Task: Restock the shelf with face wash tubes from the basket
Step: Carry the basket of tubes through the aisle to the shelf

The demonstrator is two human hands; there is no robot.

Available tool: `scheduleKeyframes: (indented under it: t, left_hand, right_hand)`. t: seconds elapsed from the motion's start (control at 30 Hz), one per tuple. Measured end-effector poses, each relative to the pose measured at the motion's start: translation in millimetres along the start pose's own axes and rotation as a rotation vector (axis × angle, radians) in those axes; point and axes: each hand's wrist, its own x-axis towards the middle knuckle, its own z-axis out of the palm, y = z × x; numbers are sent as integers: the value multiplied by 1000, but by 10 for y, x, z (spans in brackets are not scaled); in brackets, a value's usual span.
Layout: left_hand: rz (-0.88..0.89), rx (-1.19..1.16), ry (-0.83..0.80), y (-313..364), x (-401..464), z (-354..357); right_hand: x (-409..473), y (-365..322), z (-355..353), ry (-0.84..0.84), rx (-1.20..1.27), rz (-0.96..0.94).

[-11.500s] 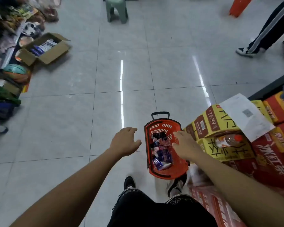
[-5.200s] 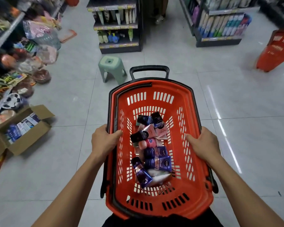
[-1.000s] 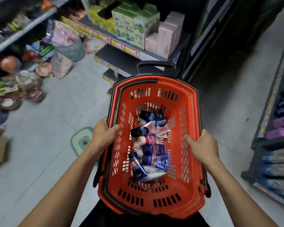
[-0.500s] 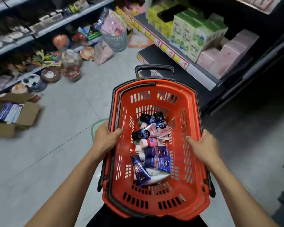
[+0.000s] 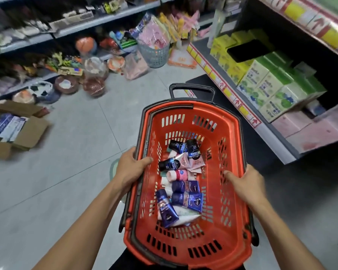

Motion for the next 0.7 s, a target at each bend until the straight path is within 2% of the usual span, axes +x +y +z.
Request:
scheduleKeyframes:
  t: [0.2,0.4,0.7]
  left_hand:
    - [-30,-28,73,161,372,-111]
    - [-86,-26,195,220,610,-22]
    - [-205,-252,399,337,897,430]
  right_hand:
    - [459,-448,80,-46,-58,-8]
    - [1095,-734,137,-153,-112,-101]
    - [2003,-964,269,-303,-149,-177]
